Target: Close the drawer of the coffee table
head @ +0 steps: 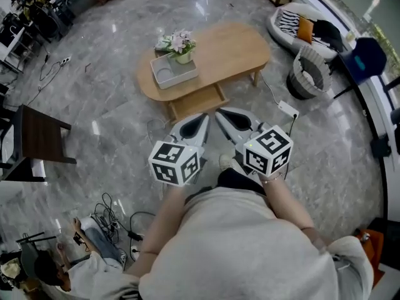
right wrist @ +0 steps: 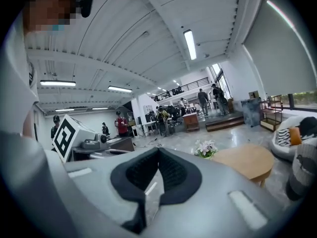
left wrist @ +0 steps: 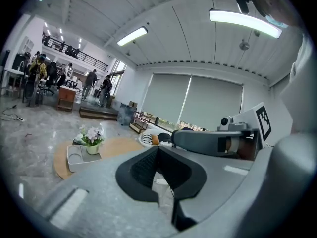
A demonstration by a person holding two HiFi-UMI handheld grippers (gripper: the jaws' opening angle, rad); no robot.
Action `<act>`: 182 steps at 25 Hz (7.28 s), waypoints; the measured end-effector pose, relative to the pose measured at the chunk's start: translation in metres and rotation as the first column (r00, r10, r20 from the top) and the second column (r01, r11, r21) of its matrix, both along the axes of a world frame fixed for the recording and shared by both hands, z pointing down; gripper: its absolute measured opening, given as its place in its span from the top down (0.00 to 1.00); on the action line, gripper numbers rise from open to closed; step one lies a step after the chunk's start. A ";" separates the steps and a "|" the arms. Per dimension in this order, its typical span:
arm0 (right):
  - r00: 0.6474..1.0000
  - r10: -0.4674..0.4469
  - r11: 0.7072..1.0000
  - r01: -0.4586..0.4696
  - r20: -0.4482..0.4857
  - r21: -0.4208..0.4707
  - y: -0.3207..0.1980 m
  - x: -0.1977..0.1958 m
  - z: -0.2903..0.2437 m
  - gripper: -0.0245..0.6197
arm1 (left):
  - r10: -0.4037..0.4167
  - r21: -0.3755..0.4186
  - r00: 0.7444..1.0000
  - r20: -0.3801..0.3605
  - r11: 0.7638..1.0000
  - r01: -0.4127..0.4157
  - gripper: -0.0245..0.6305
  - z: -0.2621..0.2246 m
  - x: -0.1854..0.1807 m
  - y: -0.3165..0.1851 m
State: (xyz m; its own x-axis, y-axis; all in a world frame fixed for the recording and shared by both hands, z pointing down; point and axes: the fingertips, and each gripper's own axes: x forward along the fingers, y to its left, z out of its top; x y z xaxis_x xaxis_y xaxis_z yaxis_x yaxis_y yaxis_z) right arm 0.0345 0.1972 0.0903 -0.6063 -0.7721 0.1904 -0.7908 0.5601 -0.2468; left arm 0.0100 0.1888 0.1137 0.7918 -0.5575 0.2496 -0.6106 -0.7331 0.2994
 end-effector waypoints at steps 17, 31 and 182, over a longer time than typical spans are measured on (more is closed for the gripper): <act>0.980 -0.183 0.980 0.187 0.075 -0.062 -0.085 0.080 0.026 0.96 | -0.184 -0.061 0.983 0.017 0.981 0.185 0.96 0.027 0.059 -0.091; 0.960 -0.250 0.955 0.266 0.129 -0.133 -0.127 0.044 0.048 0.96 | -0.237 -0.151 0.971 0.037 0.959 0.239 0.96 0.061 0.041 -0.126; 0.977 0.004 0.826 -0.122 -0.212 -0.551 -0.264 0.055 0.646 0.96 | -0.487 -0.610 0.849 0.204 0.615 0.499 0.96 0.636 -0.044 -0.248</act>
